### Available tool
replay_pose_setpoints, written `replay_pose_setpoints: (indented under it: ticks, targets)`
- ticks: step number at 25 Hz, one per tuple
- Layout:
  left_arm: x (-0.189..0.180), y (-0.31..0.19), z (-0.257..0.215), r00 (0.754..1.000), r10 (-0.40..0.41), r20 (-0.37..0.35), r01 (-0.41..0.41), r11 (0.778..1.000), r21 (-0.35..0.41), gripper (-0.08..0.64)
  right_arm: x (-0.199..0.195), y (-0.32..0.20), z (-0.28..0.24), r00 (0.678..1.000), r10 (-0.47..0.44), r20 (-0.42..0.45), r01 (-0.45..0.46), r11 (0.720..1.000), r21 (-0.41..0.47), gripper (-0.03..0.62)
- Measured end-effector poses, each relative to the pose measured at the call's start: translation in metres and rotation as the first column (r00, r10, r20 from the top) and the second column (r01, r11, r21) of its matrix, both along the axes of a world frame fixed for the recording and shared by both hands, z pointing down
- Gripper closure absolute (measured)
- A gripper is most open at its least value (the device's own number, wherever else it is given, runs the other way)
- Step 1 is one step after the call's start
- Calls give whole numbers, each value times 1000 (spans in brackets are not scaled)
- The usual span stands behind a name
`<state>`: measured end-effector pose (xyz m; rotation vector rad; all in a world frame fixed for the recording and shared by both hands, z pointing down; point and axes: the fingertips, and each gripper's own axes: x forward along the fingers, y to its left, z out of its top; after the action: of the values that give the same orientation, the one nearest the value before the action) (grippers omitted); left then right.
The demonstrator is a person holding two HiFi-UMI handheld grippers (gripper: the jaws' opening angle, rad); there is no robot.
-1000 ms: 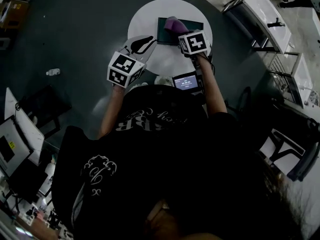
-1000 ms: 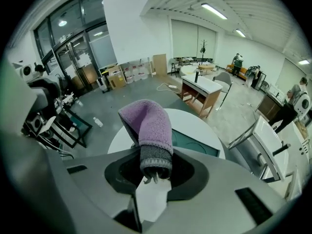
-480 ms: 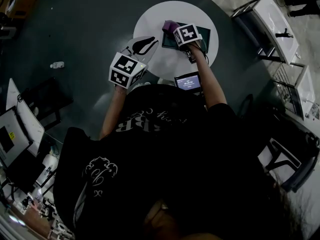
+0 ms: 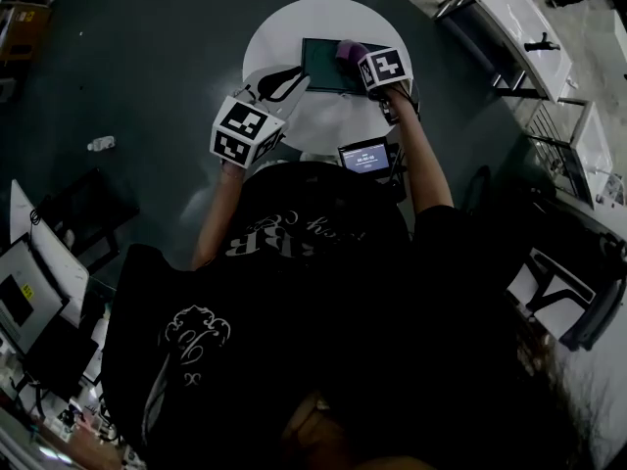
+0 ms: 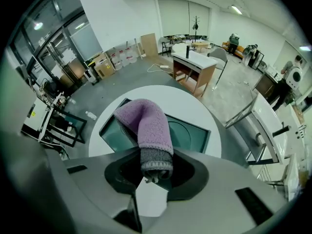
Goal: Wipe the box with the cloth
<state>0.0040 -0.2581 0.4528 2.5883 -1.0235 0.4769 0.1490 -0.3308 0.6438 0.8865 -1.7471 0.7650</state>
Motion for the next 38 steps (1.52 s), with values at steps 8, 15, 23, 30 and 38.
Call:
replay_pose_setpoints:
  ticks: [8,15,23,30,38]
  targets:
    - [18,-1,3,998,65,-9,-65,998,-1,494,62,4,-6,991,94,-94,-93,996,14,491]
    - [17,1,5,997,74,-20,-74,997,-5,494,83,9,-10,982,140,-130,-138,990,22,491]
    - [2,5,10,999,46,-25,-47,999,-14,494,37,27,-26,997,67,-45,-66,997,28,491]
    - [-10,12,7,999,26,-25,-27,1000,-10,494,-57,55,-27,987,-162,19,162,987,6,491]
    - [-27,20,7,1000,-2,-25,2,1000,-11,494,-97,80,-4,963,-268,-24,267,963,-35,491]
